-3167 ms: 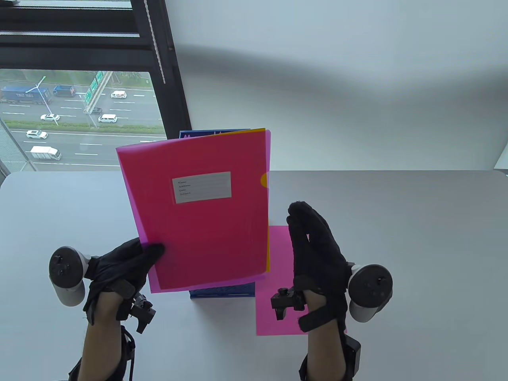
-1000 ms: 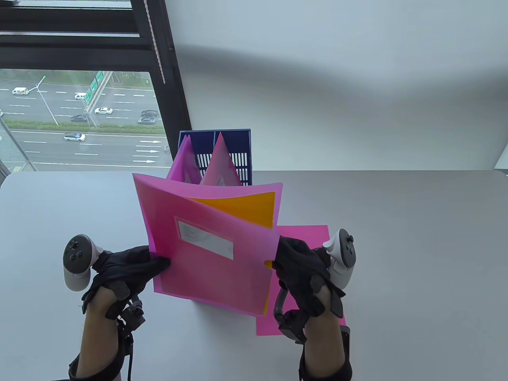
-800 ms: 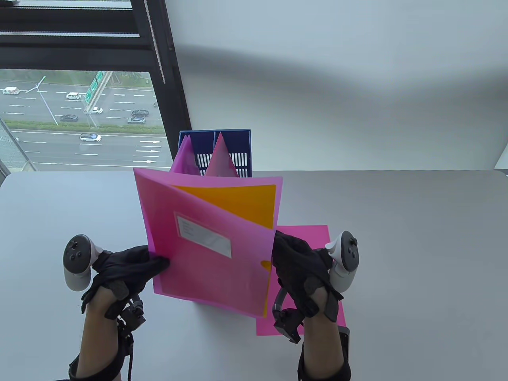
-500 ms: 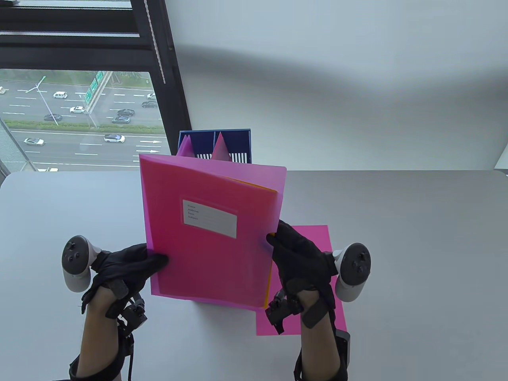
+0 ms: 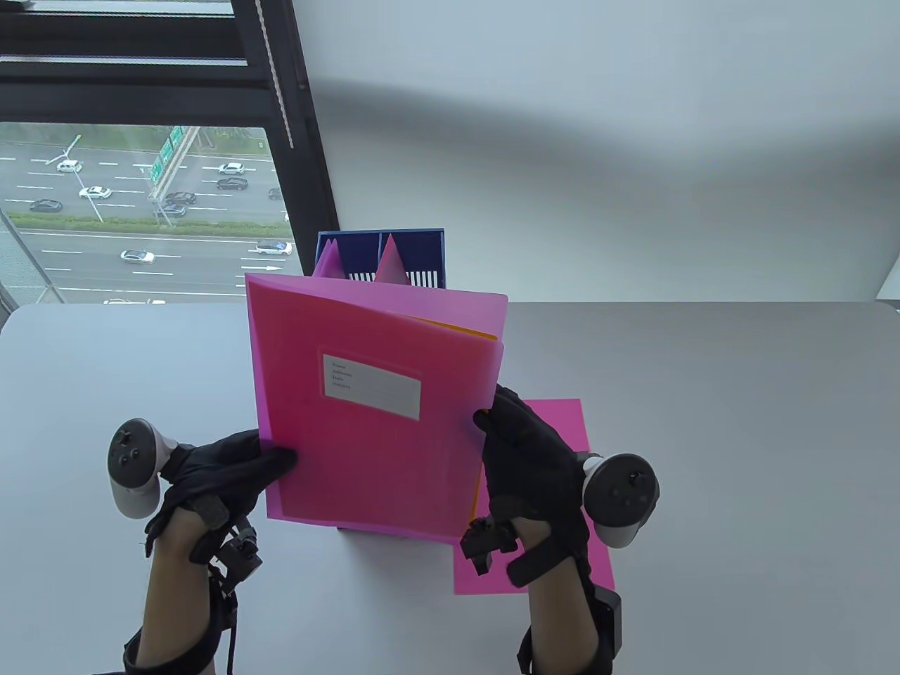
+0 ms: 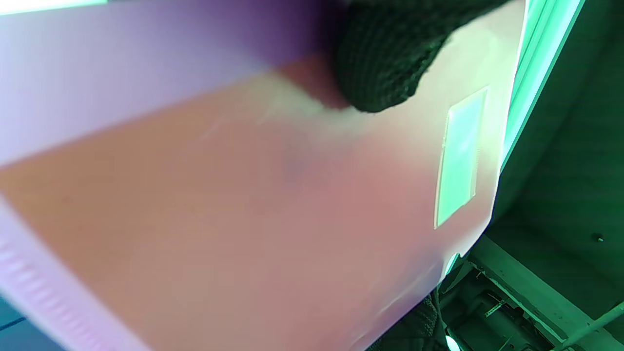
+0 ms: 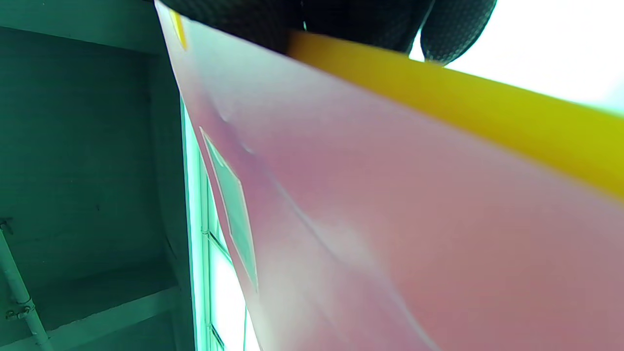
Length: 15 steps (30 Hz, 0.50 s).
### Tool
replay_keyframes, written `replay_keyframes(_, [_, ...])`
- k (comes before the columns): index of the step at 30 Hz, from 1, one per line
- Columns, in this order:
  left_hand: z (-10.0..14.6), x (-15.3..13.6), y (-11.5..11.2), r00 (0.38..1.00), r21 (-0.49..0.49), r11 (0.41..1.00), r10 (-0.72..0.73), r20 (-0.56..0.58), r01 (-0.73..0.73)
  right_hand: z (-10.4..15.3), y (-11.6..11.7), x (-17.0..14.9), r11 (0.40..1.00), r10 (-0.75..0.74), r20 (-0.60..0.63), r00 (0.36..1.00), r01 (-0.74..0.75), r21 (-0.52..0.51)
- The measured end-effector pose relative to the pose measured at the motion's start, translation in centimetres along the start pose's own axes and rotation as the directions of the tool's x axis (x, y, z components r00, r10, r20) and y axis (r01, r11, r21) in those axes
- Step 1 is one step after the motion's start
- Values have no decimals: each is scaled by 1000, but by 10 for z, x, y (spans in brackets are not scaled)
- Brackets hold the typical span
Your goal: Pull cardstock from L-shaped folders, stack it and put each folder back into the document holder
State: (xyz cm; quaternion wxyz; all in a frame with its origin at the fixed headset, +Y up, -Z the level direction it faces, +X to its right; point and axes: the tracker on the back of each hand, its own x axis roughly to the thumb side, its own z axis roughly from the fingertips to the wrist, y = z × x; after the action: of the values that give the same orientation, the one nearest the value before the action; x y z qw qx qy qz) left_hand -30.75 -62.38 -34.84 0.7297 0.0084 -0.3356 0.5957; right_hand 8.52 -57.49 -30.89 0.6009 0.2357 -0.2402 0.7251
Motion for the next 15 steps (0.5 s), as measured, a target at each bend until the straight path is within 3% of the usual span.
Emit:
replay_keyframes(9, [1, 1, 1, 999, -1, 1000, -25, 22, 25, 2, -8, 0, 996, 25, -12, 1000, -26, -81])
replay_keyframes(15, [5, 5, 6, 998, 28, 998, -54, 26, 54, 5, -25, 2, 984, 49, -2, 999, -49, -172])
